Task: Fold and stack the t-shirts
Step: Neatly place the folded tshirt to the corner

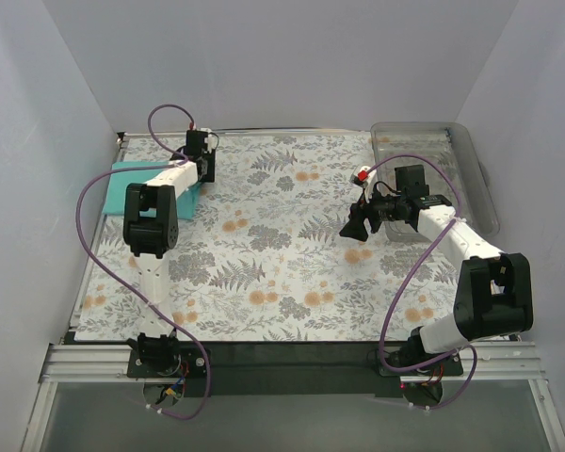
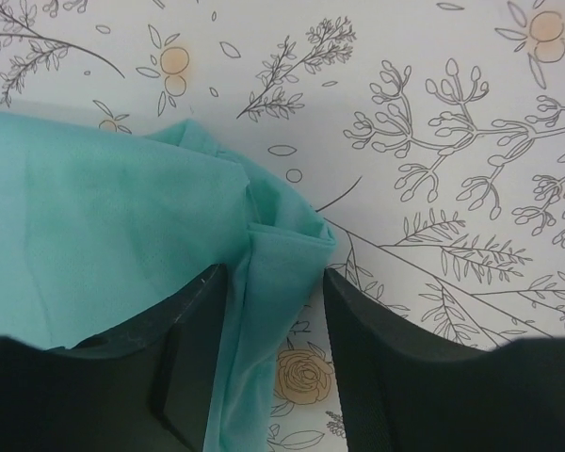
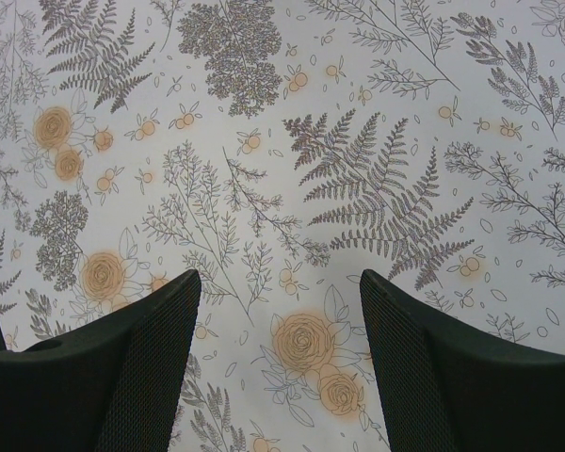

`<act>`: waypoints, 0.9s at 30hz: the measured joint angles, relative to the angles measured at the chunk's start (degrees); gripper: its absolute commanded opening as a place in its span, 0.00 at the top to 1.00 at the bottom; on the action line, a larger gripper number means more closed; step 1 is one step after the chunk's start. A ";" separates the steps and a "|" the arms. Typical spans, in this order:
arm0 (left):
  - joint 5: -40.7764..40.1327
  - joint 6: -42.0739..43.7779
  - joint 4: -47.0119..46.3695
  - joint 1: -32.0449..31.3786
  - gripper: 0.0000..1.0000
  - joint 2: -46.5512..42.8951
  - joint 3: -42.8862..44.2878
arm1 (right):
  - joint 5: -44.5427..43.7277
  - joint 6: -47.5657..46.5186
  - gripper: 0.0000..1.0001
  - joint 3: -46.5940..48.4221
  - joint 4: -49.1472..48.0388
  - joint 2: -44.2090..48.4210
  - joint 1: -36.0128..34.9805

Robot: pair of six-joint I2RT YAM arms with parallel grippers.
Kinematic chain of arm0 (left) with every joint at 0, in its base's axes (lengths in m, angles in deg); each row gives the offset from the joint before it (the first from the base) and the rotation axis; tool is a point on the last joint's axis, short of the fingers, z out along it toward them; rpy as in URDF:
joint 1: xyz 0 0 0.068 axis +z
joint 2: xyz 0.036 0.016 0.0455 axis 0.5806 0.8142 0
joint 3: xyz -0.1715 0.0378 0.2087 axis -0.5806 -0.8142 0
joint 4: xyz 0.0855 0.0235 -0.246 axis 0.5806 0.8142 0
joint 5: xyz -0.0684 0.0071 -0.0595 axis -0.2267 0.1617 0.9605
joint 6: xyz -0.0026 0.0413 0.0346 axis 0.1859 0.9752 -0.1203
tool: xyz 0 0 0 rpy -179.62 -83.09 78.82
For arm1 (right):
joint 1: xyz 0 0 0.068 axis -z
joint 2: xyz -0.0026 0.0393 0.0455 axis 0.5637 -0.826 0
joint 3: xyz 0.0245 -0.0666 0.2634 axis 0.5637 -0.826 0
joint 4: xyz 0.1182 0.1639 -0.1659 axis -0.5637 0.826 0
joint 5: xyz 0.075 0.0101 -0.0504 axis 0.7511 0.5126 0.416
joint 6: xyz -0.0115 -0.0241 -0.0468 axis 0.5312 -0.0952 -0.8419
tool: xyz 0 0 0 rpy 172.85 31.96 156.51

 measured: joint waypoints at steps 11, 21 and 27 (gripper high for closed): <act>-5.18 -1.64 0.02 -0.11 0.91 2.93 3.13 | 0.02 0.00 0.37 0.00 0.02 0.00 0.00; -5.53 -0.68 -2.60 -0.59 0.50 4.52 4.74 | 0.00 0.00 0.37 0.00 0.02 -0.02 0.00; 0.09 -0.44 -5.53 -0.79 0.35 0.85 -0.74 | 0.02 0.00 0.37 0.00 0.02 -0.02 0.00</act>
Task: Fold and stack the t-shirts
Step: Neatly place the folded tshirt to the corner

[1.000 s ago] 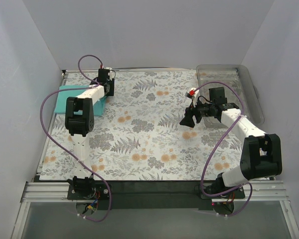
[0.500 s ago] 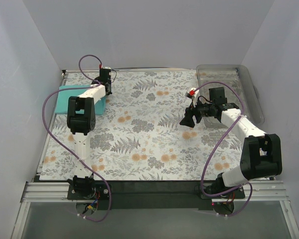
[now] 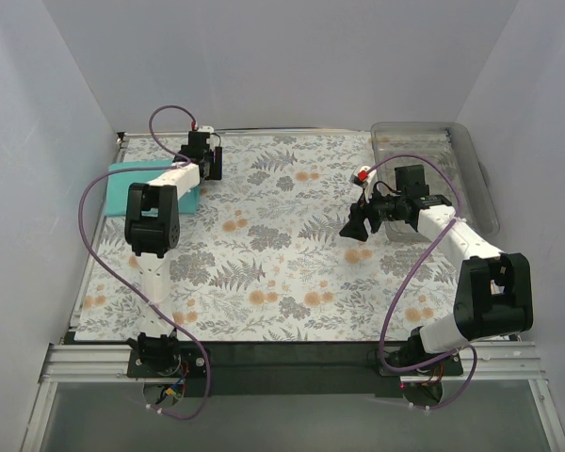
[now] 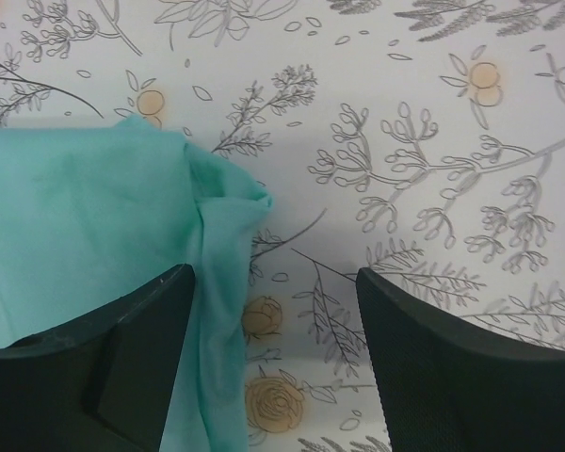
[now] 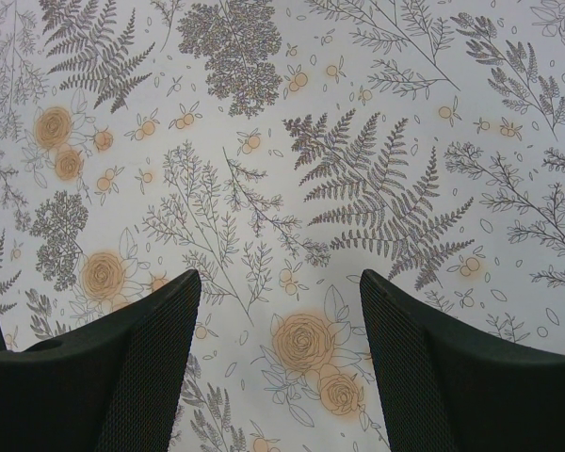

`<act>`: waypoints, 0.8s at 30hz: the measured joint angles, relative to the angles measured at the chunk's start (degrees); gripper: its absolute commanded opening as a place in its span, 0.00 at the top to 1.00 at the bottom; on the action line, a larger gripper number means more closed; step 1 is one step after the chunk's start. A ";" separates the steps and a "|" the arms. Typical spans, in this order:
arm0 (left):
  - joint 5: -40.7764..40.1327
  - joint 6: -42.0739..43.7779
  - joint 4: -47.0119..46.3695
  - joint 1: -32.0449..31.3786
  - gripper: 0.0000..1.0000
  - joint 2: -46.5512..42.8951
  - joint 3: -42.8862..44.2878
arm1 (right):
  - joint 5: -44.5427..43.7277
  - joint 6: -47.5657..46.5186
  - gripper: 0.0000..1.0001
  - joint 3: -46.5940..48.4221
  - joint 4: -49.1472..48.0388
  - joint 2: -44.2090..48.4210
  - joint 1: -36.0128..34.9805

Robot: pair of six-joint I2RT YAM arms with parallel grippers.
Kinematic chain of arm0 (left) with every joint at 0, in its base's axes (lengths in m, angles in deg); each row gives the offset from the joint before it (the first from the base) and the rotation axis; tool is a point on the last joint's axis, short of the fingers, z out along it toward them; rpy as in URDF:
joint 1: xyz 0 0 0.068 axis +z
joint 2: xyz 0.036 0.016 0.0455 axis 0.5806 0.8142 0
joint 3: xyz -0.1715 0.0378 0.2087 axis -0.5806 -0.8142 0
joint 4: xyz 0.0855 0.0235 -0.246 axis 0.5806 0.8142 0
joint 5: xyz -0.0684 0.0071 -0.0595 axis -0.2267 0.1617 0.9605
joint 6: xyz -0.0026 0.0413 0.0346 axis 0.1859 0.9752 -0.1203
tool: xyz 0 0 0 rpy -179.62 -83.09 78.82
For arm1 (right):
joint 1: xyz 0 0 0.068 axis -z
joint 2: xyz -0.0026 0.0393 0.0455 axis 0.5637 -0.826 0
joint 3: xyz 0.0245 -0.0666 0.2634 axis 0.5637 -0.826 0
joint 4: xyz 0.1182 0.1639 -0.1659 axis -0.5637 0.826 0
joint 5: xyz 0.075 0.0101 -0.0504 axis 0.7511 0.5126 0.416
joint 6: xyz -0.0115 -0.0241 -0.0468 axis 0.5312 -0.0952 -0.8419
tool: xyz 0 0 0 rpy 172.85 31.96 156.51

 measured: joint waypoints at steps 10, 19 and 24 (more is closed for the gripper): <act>8.57 -4.72 -0.59 -0.07 0.33 -14.10 -10.71 | -0.04 -0.26 0.37 0.00 0.00 0.00 0.00; 25.07 -16.48 -3.06 4.68 0.33 -39.80 -33.57 | -1.53 -1.86 0.37 0.00 0.33 0.15 0.37; 31.67 -19.82 -3.93 5.64 0.22 -55.71 -48.15 | -3.85 -2.82 0.36 -0.09 0.48 2.32 1.40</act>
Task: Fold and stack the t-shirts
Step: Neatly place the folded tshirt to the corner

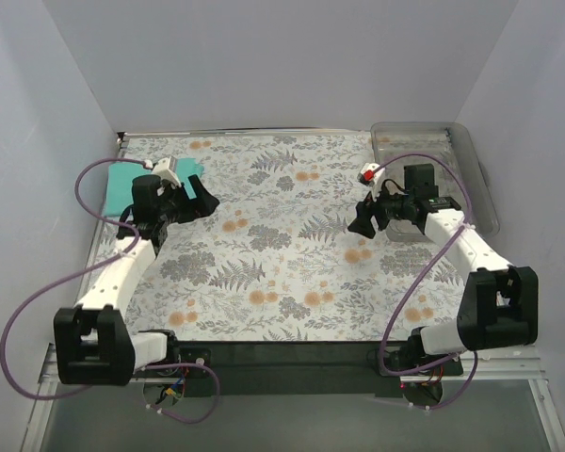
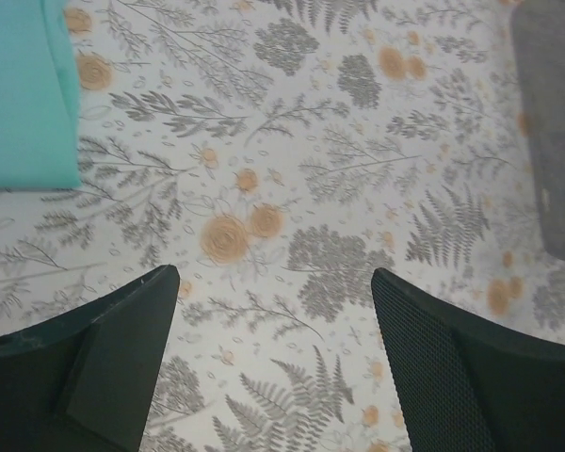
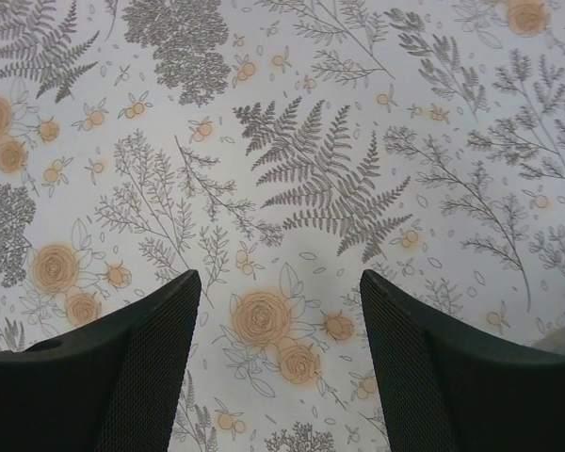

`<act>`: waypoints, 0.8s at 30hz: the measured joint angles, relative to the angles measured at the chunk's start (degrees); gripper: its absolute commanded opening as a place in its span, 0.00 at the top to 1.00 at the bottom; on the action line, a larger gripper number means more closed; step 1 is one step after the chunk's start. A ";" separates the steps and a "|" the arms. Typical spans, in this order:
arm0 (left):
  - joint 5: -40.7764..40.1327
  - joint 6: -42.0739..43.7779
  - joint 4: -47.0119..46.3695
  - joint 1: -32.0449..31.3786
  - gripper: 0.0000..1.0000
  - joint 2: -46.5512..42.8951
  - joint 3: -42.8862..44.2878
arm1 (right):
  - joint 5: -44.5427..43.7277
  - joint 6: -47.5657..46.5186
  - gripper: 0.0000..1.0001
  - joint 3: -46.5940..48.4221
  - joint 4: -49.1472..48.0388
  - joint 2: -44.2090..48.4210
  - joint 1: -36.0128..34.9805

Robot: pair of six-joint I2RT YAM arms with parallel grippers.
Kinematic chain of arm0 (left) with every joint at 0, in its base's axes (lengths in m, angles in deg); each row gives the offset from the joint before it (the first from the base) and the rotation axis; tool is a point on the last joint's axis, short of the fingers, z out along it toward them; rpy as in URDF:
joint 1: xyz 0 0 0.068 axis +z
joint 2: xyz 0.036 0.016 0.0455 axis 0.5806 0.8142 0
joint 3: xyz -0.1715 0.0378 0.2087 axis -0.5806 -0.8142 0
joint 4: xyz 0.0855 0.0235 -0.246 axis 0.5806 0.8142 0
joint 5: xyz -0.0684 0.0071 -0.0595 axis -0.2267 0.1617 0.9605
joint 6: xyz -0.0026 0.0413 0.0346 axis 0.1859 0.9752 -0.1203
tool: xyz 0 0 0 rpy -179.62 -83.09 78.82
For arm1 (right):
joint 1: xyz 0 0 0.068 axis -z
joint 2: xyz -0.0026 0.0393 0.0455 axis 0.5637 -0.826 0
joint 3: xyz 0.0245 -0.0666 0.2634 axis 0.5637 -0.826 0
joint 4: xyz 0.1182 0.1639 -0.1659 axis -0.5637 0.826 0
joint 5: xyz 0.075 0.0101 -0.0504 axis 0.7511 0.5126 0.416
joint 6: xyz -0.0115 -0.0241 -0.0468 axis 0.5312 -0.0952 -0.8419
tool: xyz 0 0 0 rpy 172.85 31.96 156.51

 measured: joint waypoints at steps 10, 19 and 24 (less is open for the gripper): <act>2.69 -5.03 1.25 0.20 0.04 -22.95 -10.29 | -8.17 1.90 0.11 -2.10 0.42 12.94 3.48; -2.47 -4.79 7.32 0.24 0.02 -30.21 -10.99 | -9.92 10.38 0.02 -3.67 -0.26 15.34 14.84; -4.79 -4.61 10.23 0.24 0.02 -35.56 -12.33 | -13.73 14.29 0.02 -6.69 -1.27 18.75 15.65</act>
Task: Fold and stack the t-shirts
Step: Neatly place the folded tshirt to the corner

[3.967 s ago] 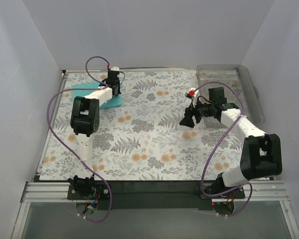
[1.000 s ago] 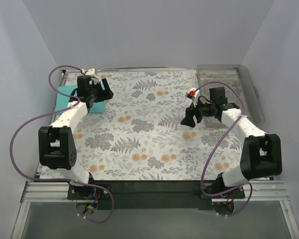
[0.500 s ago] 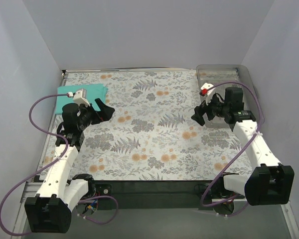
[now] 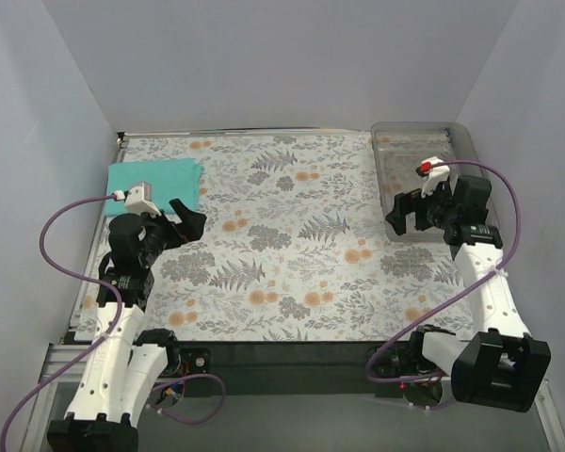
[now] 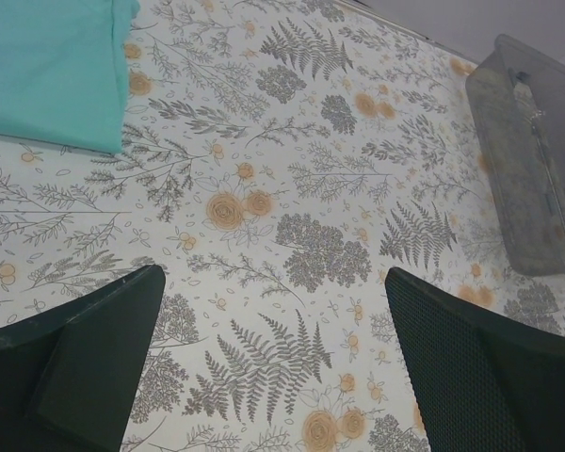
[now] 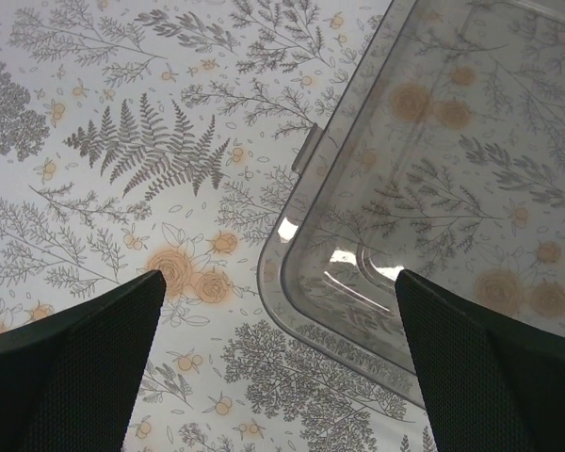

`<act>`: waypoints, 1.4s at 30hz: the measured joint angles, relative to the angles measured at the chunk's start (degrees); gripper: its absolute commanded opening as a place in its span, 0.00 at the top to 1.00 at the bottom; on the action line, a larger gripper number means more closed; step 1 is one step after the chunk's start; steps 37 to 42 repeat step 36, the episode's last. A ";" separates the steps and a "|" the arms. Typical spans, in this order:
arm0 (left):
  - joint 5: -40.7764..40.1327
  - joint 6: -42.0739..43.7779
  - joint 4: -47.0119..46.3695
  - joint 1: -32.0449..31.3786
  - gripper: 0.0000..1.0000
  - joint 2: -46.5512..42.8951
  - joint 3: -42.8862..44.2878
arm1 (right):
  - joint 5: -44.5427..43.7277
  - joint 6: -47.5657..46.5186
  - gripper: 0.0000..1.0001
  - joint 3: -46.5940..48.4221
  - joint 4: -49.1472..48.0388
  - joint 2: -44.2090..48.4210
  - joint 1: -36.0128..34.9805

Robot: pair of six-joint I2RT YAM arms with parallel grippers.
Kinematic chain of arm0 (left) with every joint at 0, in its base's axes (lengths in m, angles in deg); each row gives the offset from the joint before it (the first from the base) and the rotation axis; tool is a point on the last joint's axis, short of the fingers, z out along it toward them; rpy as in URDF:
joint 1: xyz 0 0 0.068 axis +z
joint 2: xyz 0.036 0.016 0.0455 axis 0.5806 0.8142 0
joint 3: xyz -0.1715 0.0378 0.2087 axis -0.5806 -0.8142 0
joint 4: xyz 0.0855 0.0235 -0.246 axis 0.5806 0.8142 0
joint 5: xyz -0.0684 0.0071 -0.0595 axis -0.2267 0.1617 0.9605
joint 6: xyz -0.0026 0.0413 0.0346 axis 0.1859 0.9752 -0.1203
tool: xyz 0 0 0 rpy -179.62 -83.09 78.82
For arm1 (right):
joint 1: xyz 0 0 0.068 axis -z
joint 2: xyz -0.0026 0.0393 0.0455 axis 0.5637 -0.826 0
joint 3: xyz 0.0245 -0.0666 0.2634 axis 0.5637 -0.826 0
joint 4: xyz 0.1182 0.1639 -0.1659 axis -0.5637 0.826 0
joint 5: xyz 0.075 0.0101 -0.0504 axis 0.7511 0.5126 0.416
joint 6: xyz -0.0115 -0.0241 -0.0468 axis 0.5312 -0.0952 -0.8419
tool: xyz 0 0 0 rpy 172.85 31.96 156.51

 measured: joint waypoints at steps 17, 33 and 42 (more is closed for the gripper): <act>-2.89 0.44 4.15 0.00 0.02 -4.24 -0.98 | -9.42 2.78 0.02 -3.82 -2.54 7.74 -0.07; -3.02 0.42 4.96 0.00 0.02 -5.27 -1.03 | -11.08 5.14 0.02 -8.09 -5.05 11.85 -0.07; -2.99 0.39 4.98 0.00 0.02 -5.44 -1.03 | -11.06 5.27 0.02 -8.09 -5.40 11.65 -0.07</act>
